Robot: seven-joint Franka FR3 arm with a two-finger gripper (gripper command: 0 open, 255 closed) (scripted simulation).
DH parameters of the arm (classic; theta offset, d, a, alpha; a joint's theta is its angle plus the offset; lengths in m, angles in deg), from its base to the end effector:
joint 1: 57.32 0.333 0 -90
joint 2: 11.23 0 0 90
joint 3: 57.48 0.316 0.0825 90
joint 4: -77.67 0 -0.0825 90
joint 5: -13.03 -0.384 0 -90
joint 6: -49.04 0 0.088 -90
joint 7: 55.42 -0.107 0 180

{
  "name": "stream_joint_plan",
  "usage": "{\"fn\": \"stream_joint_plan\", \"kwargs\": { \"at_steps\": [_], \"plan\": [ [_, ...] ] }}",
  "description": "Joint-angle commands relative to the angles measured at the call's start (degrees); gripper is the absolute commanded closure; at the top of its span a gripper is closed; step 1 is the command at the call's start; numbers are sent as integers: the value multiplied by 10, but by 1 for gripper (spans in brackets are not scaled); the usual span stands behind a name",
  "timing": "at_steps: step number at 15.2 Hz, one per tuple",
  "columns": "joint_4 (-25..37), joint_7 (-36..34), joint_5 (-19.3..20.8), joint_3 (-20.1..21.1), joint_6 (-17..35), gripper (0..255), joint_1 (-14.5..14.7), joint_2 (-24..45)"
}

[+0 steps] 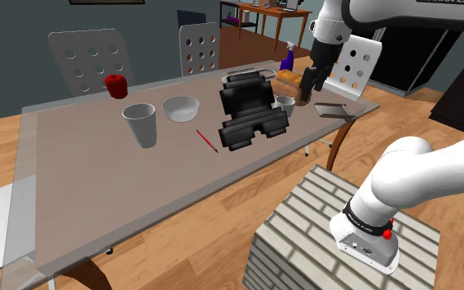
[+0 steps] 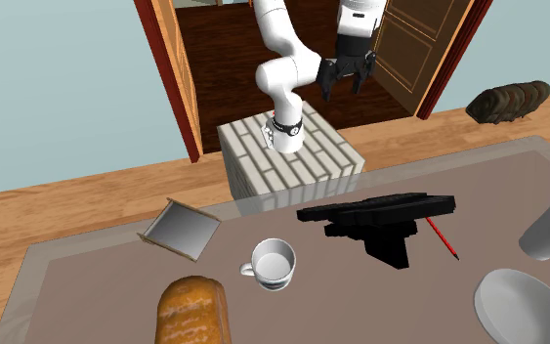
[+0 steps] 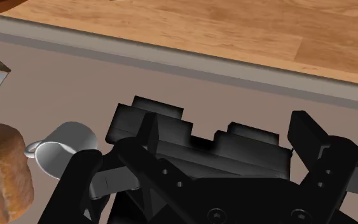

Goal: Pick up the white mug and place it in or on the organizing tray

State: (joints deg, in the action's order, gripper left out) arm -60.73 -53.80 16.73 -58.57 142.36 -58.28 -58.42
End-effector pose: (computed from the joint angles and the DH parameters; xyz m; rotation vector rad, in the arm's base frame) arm 0.3014 -0.0190 0.5790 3.0895 0.0014 0.0545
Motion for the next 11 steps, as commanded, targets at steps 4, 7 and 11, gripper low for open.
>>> {"fn": "stream_joint_plan", "kwargs": {
  "at_steps": [4, 7, 11],
  "plan": [
    [-3, 25, 17, -27, 45, 0, -9, 42],
    [2, 50, 30, -53, 88, 0, -16, 91],
    [19, 83, 41, -87, 144, 0, -24, 162]
  ]
}}
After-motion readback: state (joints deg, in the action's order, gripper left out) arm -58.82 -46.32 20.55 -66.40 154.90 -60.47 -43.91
